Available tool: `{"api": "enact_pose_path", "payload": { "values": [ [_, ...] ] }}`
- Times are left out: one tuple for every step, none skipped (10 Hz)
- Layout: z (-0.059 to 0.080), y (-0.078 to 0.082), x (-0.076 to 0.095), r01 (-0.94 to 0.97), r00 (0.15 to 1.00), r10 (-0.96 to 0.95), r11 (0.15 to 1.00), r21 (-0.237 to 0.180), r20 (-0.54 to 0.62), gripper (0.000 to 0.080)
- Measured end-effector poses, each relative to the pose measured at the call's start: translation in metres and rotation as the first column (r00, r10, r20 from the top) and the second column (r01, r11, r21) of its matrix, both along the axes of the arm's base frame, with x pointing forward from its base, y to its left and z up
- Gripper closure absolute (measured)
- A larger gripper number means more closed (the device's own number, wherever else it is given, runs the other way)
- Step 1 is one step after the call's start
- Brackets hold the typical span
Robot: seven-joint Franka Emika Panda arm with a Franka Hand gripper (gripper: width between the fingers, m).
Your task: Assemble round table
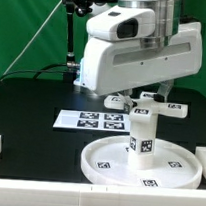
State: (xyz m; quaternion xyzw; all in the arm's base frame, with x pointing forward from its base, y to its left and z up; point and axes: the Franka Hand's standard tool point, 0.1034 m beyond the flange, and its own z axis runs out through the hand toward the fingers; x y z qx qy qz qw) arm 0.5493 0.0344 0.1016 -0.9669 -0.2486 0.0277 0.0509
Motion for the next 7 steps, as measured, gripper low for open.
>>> {"api": "enact_pose_path", "payload": {
  "values": [
    [0.0, 0.0, 0.0, 0.0, 1.0, 0.0, 1.0, 0.0, 0.0, 0.0353],
    [0.0, 0.0, 0.0, 0.014, 1.0, -0.014, 1.0, -0.001, -0.001, 0.0353],
    [-0.0001, -0.0002, 0.0, 0.027, 1.0, -0.027, 1.0, -0.002, -0.002, 0.0353],
    [-0.0001, -0.0016, 0.0018, 0.051, 0.999, -0.051, 0.999, -0.001, 0.01, 0.0353],
    [-0.0003, -0.0016, 0.0038, 0.139, 0.99, -0.139, 0.99, 0.001, 0.02, 0.0353],
    [-0.0004, -0.0019, 0.0042, 0.234, 0.972, -0.234, 0.972, 0.01, 0.02, 0.0353],
    [-0.0005, -0.0023, 0.0046, 0.369, 0.929, -0.369, 0.929, 0.026, 0.015, 0.0353]
  ]
}}
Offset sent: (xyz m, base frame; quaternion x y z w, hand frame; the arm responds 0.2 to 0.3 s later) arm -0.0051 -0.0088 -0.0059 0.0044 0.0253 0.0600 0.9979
